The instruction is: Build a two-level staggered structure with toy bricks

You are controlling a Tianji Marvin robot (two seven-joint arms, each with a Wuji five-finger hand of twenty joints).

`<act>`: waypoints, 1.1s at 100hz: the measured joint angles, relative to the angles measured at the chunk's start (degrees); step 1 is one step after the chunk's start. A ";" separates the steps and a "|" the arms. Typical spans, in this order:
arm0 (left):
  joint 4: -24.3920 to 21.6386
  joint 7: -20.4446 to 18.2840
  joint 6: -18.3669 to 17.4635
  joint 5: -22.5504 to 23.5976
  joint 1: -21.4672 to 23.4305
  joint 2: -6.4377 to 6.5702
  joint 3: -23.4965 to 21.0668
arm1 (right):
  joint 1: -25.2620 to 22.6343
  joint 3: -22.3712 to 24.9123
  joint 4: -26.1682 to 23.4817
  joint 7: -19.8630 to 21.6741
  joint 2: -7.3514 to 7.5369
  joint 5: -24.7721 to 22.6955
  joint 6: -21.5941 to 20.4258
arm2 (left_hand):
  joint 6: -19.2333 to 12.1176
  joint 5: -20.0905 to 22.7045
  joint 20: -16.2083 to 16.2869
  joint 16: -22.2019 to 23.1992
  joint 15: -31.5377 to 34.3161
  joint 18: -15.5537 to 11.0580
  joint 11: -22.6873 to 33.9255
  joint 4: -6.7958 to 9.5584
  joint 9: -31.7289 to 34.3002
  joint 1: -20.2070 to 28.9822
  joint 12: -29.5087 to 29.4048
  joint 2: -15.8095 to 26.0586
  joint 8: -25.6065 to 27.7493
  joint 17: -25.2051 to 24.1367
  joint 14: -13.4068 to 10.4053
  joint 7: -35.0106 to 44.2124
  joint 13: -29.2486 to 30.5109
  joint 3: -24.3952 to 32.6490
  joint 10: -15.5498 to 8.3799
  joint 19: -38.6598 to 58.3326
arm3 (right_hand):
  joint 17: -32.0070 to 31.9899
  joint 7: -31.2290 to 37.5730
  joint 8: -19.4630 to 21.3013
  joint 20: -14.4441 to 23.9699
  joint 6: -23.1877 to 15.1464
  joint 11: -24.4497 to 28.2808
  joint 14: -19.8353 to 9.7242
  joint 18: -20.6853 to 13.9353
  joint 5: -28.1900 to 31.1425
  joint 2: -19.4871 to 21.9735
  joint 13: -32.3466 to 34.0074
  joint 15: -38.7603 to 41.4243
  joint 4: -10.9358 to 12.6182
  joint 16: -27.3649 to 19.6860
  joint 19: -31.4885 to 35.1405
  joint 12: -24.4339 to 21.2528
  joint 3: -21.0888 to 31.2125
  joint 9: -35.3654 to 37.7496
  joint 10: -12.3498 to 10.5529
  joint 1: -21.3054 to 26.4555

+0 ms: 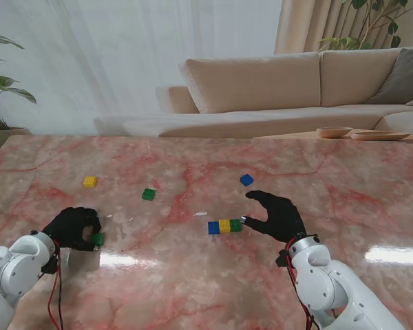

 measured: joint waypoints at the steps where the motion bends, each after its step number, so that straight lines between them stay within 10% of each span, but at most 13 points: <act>1: 0.00 0.01 -0.01 0.01 0.01 -0.01 -0.02 | 0.00 0.00 -0.01 -0.01 0.00 -0.01 0.00 | -0.04 0.00 0.00 0.00 0.07 0.00 0.00 0.00 0.33 0.06 -0.08 0.00 0.00 0.00 0.00 0.00 0.00 0.00 -0.03 0.01 | 0.00 0.00 0.00 0.00 0.00 0.00 0.00 0.00 0.00 0.00 0.00 0.00 0.00 0.00 0.00 0.00 0.00 0.00 0.00 0.00; 110: -2.85 3.72 1.28 -4.26 1.79 -1.21 1.08 | -0.44 0.15 -0.99 -0.11 0.01 -0.21 0.40 | -0.21 4.75 -1.33 -0.76 2.08 -0.01 1.12 -0.94 7.14 4.33 -0.80 -0.68 -15.24 0.01 0.00 -1.49 2.00 -2.59 -0.32 3.34 | 0.00 0.00 -0.12 0.00 -0.32 0.04 0.01 0.01 0.01 0.01 0.00 0.00 0.00 0.00 0.01 0.00 0.01 0.56 0.01 0.01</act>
